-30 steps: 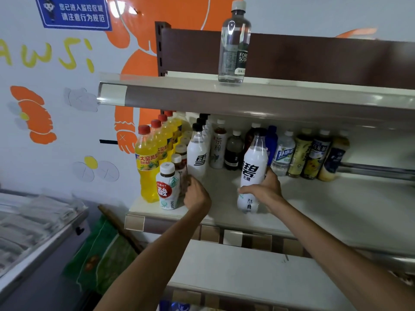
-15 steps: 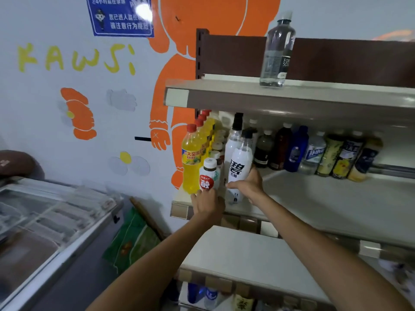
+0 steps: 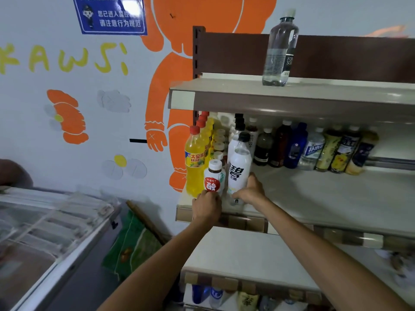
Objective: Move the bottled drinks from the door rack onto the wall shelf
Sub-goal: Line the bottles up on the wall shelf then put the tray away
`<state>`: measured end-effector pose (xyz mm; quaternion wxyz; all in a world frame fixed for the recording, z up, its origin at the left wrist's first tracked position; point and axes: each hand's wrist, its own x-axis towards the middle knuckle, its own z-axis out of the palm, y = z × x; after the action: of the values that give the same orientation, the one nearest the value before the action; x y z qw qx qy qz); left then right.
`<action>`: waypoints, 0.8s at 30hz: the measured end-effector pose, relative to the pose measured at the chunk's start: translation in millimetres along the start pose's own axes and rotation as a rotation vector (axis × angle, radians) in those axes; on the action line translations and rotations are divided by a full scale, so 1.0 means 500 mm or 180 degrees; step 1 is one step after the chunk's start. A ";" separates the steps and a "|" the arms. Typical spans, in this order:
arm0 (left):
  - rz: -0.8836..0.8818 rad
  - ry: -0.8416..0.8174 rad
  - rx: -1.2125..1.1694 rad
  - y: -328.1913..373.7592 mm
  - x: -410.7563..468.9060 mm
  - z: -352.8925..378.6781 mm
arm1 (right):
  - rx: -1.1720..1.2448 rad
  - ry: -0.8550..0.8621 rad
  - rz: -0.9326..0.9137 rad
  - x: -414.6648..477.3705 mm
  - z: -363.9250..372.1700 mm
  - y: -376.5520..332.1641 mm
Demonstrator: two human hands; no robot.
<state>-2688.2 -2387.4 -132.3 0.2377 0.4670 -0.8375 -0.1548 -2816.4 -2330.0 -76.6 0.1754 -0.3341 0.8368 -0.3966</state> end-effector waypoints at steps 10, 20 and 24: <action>-0.0132 -0.0082 0.0027 0.008 0.009 0.016 | -0.0138 0.0266 -0.0128 0.004 0.038 -0.008; -0.0641 -0.0255 -0.0317 0.027 0.012 0.007 | -0.0451 0.0095 0.0017 -0.009 0.034 -0.019; -0.0737 -0.0344 -0.0272 0.039 0.006 -0.003 | -0.0642 0.0042 0.0141 -0.037 0.016 -0.006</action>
<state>-2702.3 -2379.9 -120.8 0.1923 0.5410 -0.7822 -0.2417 -2797.4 -2322.6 -78.9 0.1441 -0.3290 0.8808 -0.3086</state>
